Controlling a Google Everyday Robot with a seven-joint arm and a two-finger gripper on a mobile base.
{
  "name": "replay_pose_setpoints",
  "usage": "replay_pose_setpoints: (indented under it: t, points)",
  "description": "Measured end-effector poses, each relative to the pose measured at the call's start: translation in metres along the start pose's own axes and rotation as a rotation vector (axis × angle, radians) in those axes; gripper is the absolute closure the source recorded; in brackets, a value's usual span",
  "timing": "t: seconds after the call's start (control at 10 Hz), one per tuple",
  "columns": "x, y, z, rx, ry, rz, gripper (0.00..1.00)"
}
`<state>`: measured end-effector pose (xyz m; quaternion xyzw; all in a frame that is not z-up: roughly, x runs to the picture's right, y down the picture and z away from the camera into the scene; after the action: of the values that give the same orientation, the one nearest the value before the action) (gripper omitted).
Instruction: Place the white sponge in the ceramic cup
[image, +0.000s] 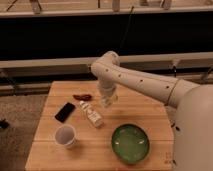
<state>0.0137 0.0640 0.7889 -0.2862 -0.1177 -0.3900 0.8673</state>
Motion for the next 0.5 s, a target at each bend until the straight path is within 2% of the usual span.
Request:
replay_pose_setpoints:
  t: [0.1, 0.3, 0.5]
  points:
    - [-0.007, -0.001, -0.001, -0.003, 0.004, -0.014, 1.0]
    - [-0.039, -0.008, -0.007, -0.004, 0.0, -0.059, 1.0]
    - [-0.053, -0.008, -0.01, -0.001, 0.004, -0.085, 1.0]
